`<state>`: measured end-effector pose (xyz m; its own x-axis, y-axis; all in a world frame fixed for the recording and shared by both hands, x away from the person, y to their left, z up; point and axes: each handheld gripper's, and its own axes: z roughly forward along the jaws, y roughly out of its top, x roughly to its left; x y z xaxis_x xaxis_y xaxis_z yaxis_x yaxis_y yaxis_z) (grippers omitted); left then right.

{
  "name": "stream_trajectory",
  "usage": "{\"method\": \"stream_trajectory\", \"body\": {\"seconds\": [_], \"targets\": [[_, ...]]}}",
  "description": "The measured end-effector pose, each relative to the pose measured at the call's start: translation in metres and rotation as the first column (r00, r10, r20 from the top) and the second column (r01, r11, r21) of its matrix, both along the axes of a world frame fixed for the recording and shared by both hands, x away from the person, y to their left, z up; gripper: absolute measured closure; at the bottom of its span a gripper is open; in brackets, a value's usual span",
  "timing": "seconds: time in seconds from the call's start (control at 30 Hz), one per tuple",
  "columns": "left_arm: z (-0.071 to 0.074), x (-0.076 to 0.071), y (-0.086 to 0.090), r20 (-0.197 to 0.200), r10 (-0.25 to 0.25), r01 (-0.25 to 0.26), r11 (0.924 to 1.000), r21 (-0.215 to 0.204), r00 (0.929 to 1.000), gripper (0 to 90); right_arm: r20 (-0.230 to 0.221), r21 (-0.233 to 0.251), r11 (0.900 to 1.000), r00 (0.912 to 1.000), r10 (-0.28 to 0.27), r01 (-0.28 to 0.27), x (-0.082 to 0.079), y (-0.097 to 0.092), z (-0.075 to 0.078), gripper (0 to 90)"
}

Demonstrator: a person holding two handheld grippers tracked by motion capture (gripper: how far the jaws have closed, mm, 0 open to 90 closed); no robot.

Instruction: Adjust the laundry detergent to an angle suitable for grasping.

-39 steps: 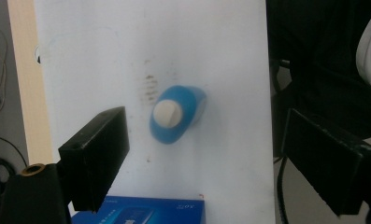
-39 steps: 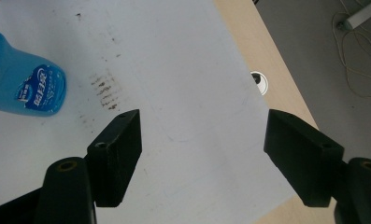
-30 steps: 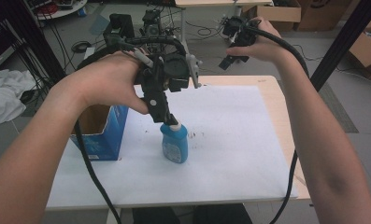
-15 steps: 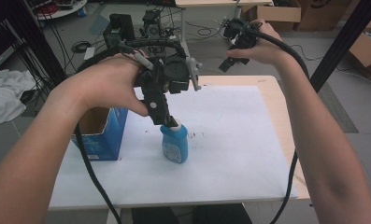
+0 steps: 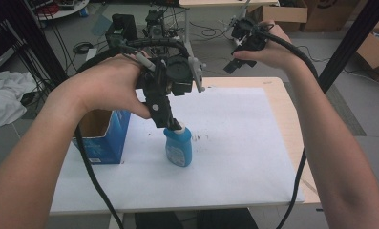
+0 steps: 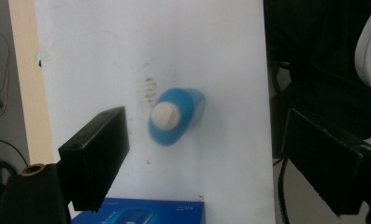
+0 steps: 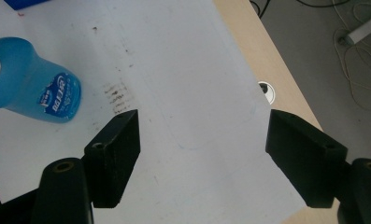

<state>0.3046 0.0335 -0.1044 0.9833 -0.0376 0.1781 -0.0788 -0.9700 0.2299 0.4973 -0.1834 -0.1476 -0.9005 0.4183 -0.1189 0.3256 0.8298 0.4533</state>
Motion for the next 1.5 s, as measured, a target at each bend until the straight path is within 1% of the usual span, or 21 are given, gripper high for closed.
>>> {"method": "stream_trajectory", "body": {"seconds": [0.1, 0.17, 0.2, 0.3, 0.4, 0.47, 0.5, 0.53, 0.57, 0.6, 0.63, 0.7, 0.97, 1.07, 1.1, 1.23, 1.4, 1.5], "targets": [[-0.002, 0.001, 0.001, 0.001, 0.008, -0.008, 0.9999, 0.008, 1.0000, 15.6, 0.005, 0.023, 0.9997, 1.0000, 0.003, -0.004, -0.004, -0.003, -0.001, 26.2], [-0.002, 0.002, 0.002, 0.000, 0.012, -0.012, 0.9999, 0.008, 0.9999, 15.6, 0.003, 0.047, 0.9988, 1.0000, 0.008, -0.008, -0.007, -0.007, -0.004, 25.9], [-0.002, 0.002, 0.003, -0.001, 0.015, -0.015, 0.9999, 0.006, 0.9999, 15.6, 0.003, 0.047, 0.9988, 1.0000, 0.008, -0.008, -0.007, -0.007, -0.004, 25.9], [-0.002, 0.003, 0.004, -0.005, 0.021, -0.021, 0.9998, 0.004, 0.9998, 15.6, -0.004, 0.071, 0.9975, 1.0000, -0.003, 0.003, -0.010, -0.011, -0.008, 25.3], [-0.002, 0.002, 0.004, -0.004, 0.024, -0.024, 0.9997, 0.010, 0.9997, 15.6, -0.001, 0.095, 0.9955, 1.0000, -0.006, 0.006, -0.015, -0.016, -0.010, 24.3], [-0.002, 0.002, 0.004, -0.003, 0.025, -0.025, 0.9996, 0.010, 0.9997, 15.6, -0.001, 0.099, 0.9951, 1.0000, -0.006, 0.007, -0.016, -0.018, -0.011, 24.0], [-0.001, 0.003, 0.004, -0.002, 0.028, -0.028, 0.9996, 0.007, 0.9996, 15.6, 0.003, 0.112, 0.9936, 0.9999, -0.013, 0.013, -0.018, -0.020, -0.011, 23.8], [-0.001, 0.003, 0.004, -0.002, 0.028, -0.028, 0.9996, 0.007, 0.9996, 15.6, 0.003, 0.112, 0.9936, 0.9999, -0.013, 0.013, -0.018, -0.020, -0.011, 23.8], [-0.001, 0.003, 0.005, -0.004, 0.028, -0.028, 0.9996, 0.007, 0.9996, 15.6, 0.003, 0.123, 0.9923, 1.0000, -0.008, 0.007, -0.022, -0.022, -0.012, 23.7], [-0.001, 0.003, 0.005, -0.005, 0.028, -0.028, 0.9996, 0.004, 0.9996, 15.6, 0.003, 0.123, 0.9923, 1.0000, -0.008, 0.007, -0.022, -0.022, -0.012, 23.7], [-0.001, 0.003, 0.005, -0.006, 0.032, -0.032, 0.9995, 0.002, 0.9995, 15.6, 0.008, 0.130, 0.9916, 1.0000, -0.005, 0.004, -0.025, -0.024, -0.013, 23.5], [-0.001, 0.003, 0.005, -0.006, 0.031, -0.031, 0.9995, 0.001, 0.9995, 15.6, 0.010, 0.135, 0.9908, 0.9999, -0.005, 0.003, -0.028, -0.026, -0.014, 23.4], [0.000, 0.002, 0.005, -0.006, 0.033, -0.033, 0.9995, 0.003, 0.9994, 15.6, 0.024, 0.161, 0.9869, 0.9997, -0.002, -0.002, -0.040, -0.031, -0.022, 22.4], [0.000, 0.001, 0.005, -0.008, 0.031, -0.031, 0.9995, 0.002, 0.9995, 15.6, 0.032, 0.188, 0.9822, 0.9995, 0.002, -0.008, -0.048, -0.034, -0.024, 22.4], [0.000, 0.002, 0.005, -0.011, 0.032, -0.032, 0.9995, -0.003, 0.9994, 15.6, 0.035, 0.192, 0.9812, 0.9994, 0.004, -0.011, -0.049, -0.034, -0.025, 22.4], [-0.001, 0.001, 0.005, -0.011, 0.031, -0.031, 0.9995, -0.004, 0.9995, 15.6, 0.039, 0.205, 0.9785, 0.9992, 0.012, -0.020, -0.055, -0.033, -0.028, 22.5], [-0.002, 0.001, 0.005, -0.012, 0.033, -0.033, 0.9994, 0.001, 0.9994, 15.6, 0.044, 0.225, 0.9741, 0.9989, 0.018, -0.027, -0.064, -0.031, -0.035, 22.4], [-0.002, 0.001, 0.005, -0.016, 0.036, -0.036, 0.9994, 0.002, 0.9992, 15.6, 0.047, 0.228, 0.9731, 0.9987, 0.022, -0.032, -0.069, -0.029, -0.040, 22.4]]}}
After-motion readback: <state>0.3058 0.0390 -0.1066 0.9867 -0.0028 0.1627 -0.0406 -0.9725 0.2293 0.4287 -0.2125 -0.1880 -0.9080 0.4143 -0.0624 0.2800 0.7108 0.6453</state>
